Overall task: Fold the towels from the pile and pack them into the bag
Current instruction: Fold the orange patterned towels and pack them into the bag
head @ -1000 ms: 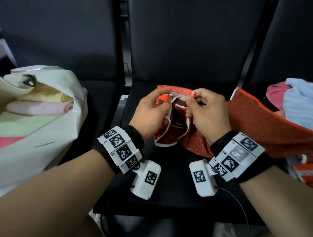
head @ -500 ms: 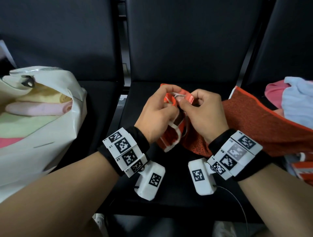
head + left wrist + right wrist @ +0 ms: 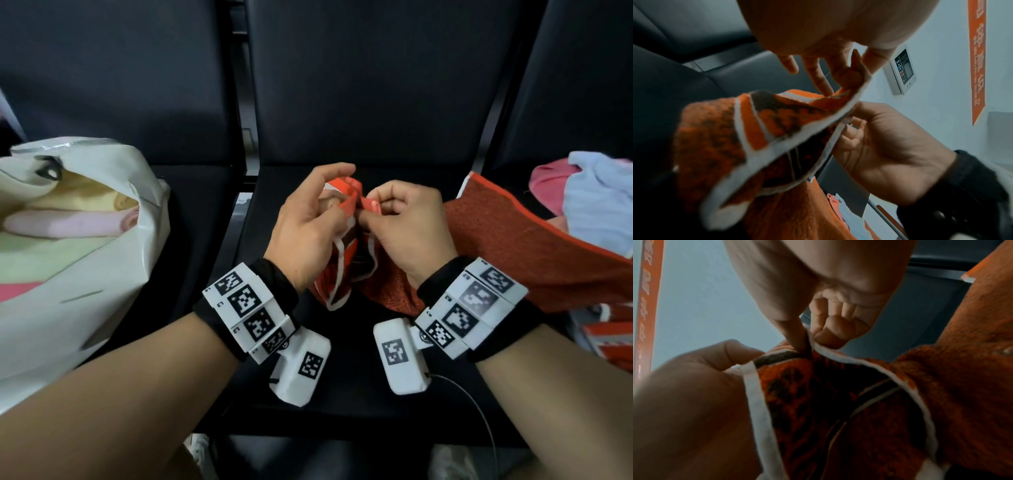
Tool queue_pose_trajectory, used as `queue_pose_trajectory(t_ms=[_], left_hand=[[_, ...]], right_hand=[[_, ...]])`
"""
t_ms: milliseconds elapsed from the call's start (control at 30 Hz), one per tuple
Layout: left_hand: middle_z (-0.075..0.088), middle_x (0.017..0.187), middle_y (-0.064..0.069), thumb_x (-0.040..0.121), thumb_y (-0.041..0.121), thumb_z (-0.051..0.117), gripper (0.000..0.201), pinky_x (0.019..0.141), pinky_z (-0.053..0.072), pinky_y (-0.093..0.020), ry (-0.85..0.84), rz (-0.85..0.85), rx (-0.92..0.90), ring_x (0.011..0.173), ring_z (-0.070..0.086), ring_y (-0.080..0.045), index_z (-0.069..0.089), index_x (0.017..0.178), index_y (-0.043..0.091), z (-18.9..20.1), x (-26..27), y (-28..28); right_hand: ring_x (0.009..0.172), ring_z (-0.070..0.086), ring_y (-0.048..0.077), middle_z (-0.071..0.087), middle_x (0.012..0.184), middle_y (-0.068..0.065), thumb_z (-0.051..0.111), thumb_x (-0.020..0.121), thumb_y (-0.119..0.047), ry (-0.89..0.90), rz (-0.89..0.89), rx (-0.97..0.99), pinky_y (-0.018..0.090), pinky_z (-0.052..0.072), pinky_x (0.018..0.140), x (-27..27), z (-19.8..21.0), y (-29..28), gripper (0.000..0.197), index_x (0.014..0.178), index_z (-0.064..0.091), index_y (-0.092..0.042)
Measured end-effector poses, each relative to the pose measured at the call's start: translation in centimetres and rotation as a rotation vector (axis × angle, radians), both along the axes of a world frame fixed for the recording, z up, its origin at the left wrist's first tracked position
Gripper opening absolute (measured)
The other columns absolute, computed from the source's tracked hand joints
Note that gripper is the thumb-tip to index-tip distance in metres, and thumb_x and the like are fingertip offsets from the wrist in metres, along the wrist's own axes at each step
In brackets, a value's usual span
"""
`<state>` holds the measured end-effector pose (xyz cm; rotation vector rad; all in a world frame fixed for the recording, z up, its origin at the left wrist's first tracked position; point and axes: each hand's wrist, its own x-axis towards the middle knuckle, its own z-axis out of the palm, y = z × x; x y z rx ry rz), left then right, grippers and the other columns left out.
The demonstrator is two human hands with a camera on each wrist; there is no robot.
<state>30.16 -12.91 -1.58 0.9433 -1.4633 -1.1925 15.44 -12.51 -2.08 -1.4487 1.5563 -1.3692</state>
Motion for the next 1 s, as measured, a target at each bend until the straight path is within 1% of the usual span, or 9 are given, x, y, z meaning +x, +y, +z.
queue_pose_trajectory(t_ms=[67, 133, 233, 367, 533, 633, 733, 867, 1000], left_hand=[[0.063, 0.091, -0.034, 0.087, 0.013, 0.059, 0.040, 0.087, 0.053, -0.056, -0.001, 0.010, 0.014, 0.079, 0.058, -0.048, 0.063, 0.126, 0.021, -0.15, 0.08, -0.22], [0.056, 0.075, -0.024, 0.081, 0.009, 0.057, 0.045, 0.078, 0.048, -0.047, 0.003, 0.024, 0.018, 0.071, 0.051, -0.035, 0.063, 0.124, 0.021, -0.32, 0.14, -0.30], [0.056, 0.072, -0.019, 0.080, 0.010, 0.057, 0.044, 0.072, 0.049, -0.051, -0.017, 0.030, 0.003, 0.068, 0.052, -0.030, 0.061, 0.121, 0.027, -0.35, 0.00, -0.24], [0.061, 0.063, -0.001, 0.081, 0.021, 0.061, 0.036, 0.067, 0.047, -0.041, -0.072, 0.078, -0.016, 0.062, 0.055, -0.021, 0.057, 0.115, 0.029, -0.36, -0.06, -0.21], [0.063, 0.061, 0.009, 0.078, 0.031, 0.064, 0.029, 0.075, 0.055, -0.048, -0.133, 0.137, -0.039, 0.064, 0.060, -0.024, 0.055, 0.106, 0.032, -0.50, 0.37, -0.43], [0.065, 0.067, 0.007, 0.076, 0.029, 0.065, 0.030, 0.080, 0.056, -0.049, -0.109, 0.140, -0.003, 0.070, 0.063, -0.019, 0.057, 0.105, 0.033, -0.59, 0.62, -0.61], [0.065, 0.067, 0.008, 0.075, 0.017, 0.060, 0.032, 0.072, 0.053, -0.039, -0.062, 0.146, 0.036, 0.068, 0.062, -0.013, 0.061, 0.104, 0.031, -0.72, 0.74, -0.87], [0.074, 0.072, 0.007, 0.087, -0.010, 0.051, 0.041, 0.071, 0.050, -0.028, -0.088, 0.115, 0.040, 0.071, 0.069, -0.008, 0.061, 0.104, 0.025, -0.77, 0.68, -0.73], [0.078, 0.082, 0.001, 0.091, -0.005, 0.056, 0.033, 0.083, 0.058, -0.039, -0.134, 0.113, 0.016, 0.083, 0.074, -0.017, 0.064, 0.103, 0.025, -0.89, 0.83, -0.64]], right_hand=[[0.071, 0.073, 0.016, 0.074, 0.072, -0.002, 0.080, 0.081, -0.010, 0.006, 0.033, -0.029, 0.044, 0.062, 0.074, 0.23, 0.11, 0.18, 0.015, 0.075, 0.071, -0.020], [0.071, 0.074, 0.018, 0.074, 0.074, -0.002, 0.079, 0.084, -0.013, -0.003, 0.061, -0.028, 0.047, 0.062, 0.073, 0.46, 0.11, 0.25, 0.013, 0.078, 0.072, -0.022], [0.075, 0.074, 0.017, 0.075, 0.077, -0.002, 0.074, 0.087, -0.011, 0.013, 0.095, -0.053, 0.047, 0.062, 0.076, 0.59, 0.13, 0.30, 0.011, 0.083, 0.073, -0.022], [0.078, 0.073, 0.010, 0.076, 0.081, -0.005, 0.073, 0.087, -0.009, 0.006, 0.088, -0.107, 0.031, 0.058, 0.072, 0.46, 0.20, 0.29, 0.013, 0.090, 0.078, -0.021], [0.068, 0.068, -0.001, 0.075, 0.078, -0.011, 0.072, 0.089, -0.010, 0.008, 0.127, -0.120, 0.011, 0.046, 0.059, 0.52, 0.18, 0.46, 0.017, 0.092, 0.078, -0.026], [0.085, 0.072, 0.006, 0.075, 0.091, -0.007, 0.072, 0.089, -0.014, 0.052, 0.148, -0.112, 0.023, 0.054, 0.070, 0.53, 0.08, 0.39, 0.013, 0.099, 0.080, -0.019], [0.091, 0.071, 0.010, 0.072, 0.097, -0.006, 0.078, 0.083, -0.019, 0.094, 0.157, -0.127, 0.037, 0.059, 0.083, 0.40, 0.06, 0.35, 0.018, 0.101, 0.080, -0.020], [0.091, 0.070, 0.008, 0.069, 0.099, -0.007, 0.087, 0.075, -0.017, 0.170, 0.174, -0.126, 0.035, 0.059, 0.082, 0.30, 0.09, 0.42, 0.031, 0.105, 0.079, -0.023], [0.091, 0.069, 0.005, 0.070, 0.098, -0.009, 0.080, 0.085, -0.023, 0.195, 0.131, -0.136, 0.031, 0.059, 0.083, 0.40, 0.34, 0.52, 0.018, 0.103, 0.080, -0.023]])
